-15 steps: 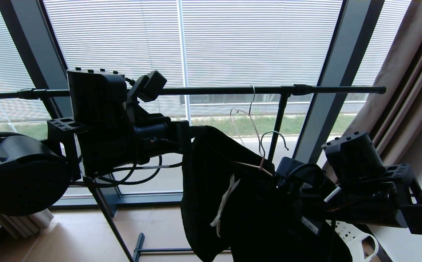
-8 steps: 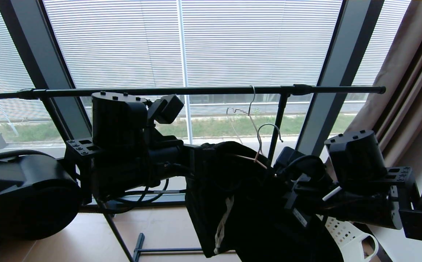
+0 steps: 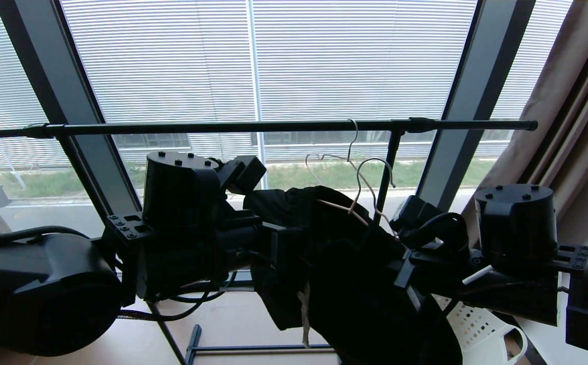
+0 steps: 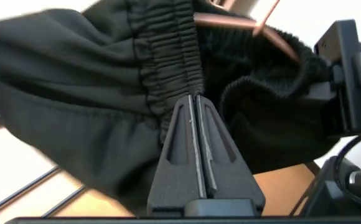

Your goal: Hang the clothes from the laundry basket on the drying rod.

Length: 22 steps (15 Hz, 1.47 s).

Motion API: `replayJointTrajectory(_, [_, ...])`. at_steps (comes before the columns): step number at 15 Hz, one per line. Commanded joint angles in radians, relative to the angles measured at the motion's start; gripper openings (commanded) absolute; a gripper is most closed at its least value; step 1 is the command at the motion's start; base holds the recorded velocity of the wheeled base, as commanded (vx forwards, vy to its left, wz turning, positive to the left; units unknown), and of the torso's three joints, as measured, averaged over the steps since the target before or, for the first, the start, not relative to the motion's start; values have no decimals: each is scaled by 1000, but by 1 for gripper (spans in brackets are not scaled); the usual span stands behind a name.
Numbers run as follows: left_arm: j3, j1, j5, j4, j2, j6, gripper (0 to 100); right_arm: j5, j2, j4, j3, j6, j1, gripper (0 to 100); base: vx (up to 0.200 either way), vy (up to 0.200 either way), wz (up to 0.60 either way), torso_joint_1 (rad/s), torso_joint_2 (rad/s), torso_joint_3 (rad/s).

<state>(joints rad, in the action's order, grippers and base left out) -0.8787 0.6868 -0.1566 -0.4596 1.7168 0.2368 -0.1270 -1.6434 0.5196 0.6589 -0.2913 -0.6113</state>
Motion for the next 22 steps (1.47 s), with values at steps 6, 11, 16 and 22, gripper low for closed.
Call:
replayJointTrajectory(6, [58, 17, -1, -5, -5, -22, 0, -83, -46, 231, -87, 41, 8, 0, 0, 0, 0, 0, 0, 0])
replayJointTrajectory(11, [104, 17, -3, -51, 0, -94, 0, -105, -44, 283, -110, 43, 8, 0, 0, 0, 0, 0, 0, 0])
replayJointTrajectory(16, [110, 16, -3, -79, 1, -91, 100, -120, -46, 341, -133, 43, 8, 0, 0, 0, 0, 0, 0, 0])
replayJointTrajectory(22, [113, 14, -1, -129, -22, -90, 100, -121, -46, 341, -134, 43, 8, 0, 0, 0, 0, 0, 0, 0])
